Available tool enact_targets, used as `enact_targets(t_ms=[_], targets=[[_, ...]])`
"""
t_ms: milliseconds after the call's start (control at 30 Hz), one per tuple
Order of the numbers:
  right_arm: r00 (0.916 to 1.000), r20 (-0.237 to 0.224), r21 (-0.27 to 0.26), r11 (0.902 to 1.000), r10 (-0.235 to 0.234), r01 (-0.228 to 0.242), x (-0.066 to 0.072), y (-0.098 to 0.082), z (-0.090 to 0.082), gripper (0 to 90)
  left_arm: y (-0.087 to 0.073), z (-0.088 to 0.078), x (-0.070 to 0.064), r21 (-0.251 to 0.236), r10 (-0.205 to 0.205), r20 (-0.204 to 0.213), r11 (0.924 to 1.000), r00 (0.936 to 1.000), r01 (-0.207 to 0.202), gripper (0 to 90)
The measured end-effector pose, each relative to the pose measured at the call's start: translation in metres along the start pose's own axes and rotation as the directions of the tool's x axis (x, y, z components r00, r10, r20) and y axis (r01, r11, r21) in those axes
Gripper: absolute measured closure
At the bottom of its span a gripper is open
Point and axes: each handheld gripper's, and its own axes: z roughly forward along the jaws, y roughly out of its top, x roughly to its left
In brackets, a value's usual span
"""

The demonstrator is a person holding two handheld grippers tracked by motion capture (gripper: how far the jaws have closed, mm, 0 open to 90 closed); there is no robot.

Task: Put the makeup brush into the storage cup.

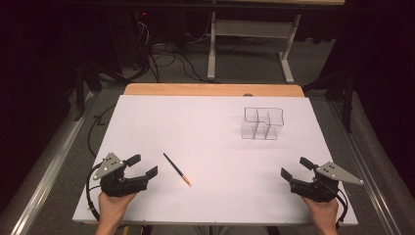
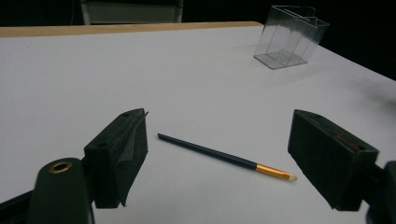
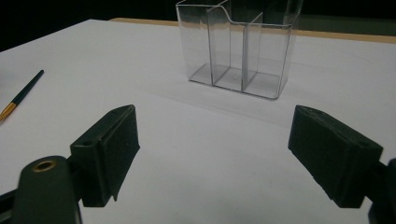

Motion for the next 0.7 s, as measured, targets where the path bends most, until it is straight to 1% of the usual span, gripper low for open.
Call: enact_targets(t_ms=[67,167,433,700], targets=[[1.0,-0.001,0.0,1.0,0.005,-0.005,0.001,0.0,0.0,17.9,0.002,0.001,-0.002,0.003,0.007,0.004,1.0,1.0,-0.007,20.3],[1.0,-0.003,0.0,1.0,0.001,-0.001,0.0,0.0,0.0,17.9,0.003,0.002,-0.003,0.006,0.014,0.011,0.9999,0.9998,-0.014,20.3],[1.0,0.0,0.0,1.0,0.0,0.0,0.0,0.0,0.0,17.9,0.009,0.007,-0.006,0.007,0.02,0.026,0.9998,0.9995,-0.02,20.1],[1.0,0.0,0.0,1.0,0.001,-0.001,0.0,0.0,-0.001,18.0,0.015,0.016,-0.009,0.018,0.032,0.04,0.9993,0.9987,-0.033,20.0]])
